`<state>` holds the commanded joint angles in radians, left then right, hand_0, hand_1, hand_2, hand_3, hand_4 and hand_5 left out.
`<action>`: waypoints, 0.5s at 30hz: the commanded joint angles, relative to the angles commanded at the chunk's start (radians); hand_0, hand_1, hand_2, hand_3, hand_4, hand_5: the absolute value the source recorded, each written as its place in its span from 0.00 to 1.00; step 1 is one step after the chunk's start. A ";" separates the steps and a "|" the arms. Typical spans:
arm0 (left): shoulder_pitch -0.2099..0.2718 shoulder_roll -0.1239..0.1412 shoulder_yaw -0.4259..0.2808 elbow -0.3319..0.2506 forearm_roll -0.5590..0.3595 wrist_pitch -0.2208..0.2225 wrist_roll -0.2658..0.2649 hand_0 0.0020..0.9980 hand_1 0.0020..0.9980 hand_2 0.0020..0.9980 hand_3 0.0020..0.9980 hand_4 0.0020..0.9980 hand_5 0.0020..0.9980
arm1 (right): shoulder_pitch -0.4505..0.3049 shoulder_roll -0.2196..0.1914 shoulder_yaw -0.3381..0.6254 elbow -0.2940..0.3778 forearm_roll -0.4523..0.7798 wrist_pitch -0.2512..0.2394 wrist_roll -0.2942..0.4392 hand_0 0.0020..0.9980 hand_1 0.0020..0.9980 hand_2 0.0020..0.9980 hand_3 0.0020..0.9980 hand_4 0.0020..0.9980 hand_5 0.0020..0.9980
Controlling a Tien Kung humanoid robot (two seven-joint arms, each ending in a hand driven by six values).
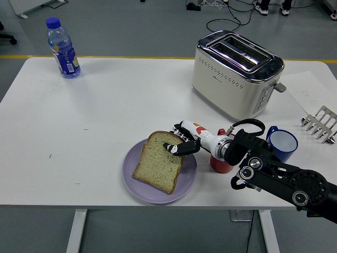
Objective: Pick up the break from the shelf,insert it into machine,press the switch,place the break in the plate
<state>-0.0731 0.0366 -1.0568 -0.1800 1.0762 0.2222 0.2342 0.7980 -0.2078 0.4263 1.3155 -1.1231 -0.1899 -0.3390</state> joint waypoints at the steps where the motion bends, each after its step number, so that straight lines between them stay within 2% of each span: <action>1: -0.001 0.000 0.000 0.000 0.000 0.000 0.000 0.63 0.52 0.49 0.50 0.29 0.88 | 0.000 0.000 0.003 -0.004 -0.026 0.014 0.005 0.36 0.38 0.46 0.53 0.45 0.13; 2: -0.002 0.000 0.001 0.000 -0.001 0.000 0.000 0.63 0.52 0.49 0.50 0.29 0.88 | 0.001 0.000 0.005 -0.006 -0.052 0.027 0.010 0.47 0.51 0.53 0.56 0.60 0.19; 7: -0.005 0.000 0.001 0.000 -0.004 0.000 -0.001 0.63 0.52 0.49 0.50 0.29 0.88 | 0.005 0.004 0.012 -0.015 -0.152 0.062 0.037 0.47 0.51 0.53 0.56 0.60 0.19; 8: -0.005 0.000 0.001 0.000 -0.004 0.001 -0.001 0.63 0.52 0.49 0.50 0.29 0.88 | 0.005 0.005 0.013 -0.016 -0.167 0.064 0.039 0.56 0.60 0.60 0.63 0.66 0.23; 13: -0.007 0.001 0.002 0.000 -0.008 0.001 -0.002 0.63 0.52 0.49 0.50 0.29 0.88 | 0.007 0.008 0.017 -0.021 -0.256 0.081 0.049 0.56 0.60 0.60 0.63 0.66 0.23; 14: -0.007 0.001 0.002 0.000 -0.008 0.001 -0.002 0.63 0.52 0.49 0.50 0.29 0.88 | 0.008 0.009 0.018 -0.021 -0.266 0.081 0.049 0.67 0.69 0.69 0.72 0.69 0.25; 15: -0.008 0.001 0.002 0.000 -0.007 0.001 -0.002 0.63 0.52 0.49 0.50 0.29 0.88 | 0.008 0.010 0.018 -0.021 -0.275 0.082 0.050 0.67 0.69 0.69 0.72 0.69 0.25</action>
<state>-0.0806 0.0376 -1.0545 -0.1800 1.0688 0.2234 0.2318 0.8057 -0.1982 0.4446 1.2943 -1.3977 -0.1080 -0.2889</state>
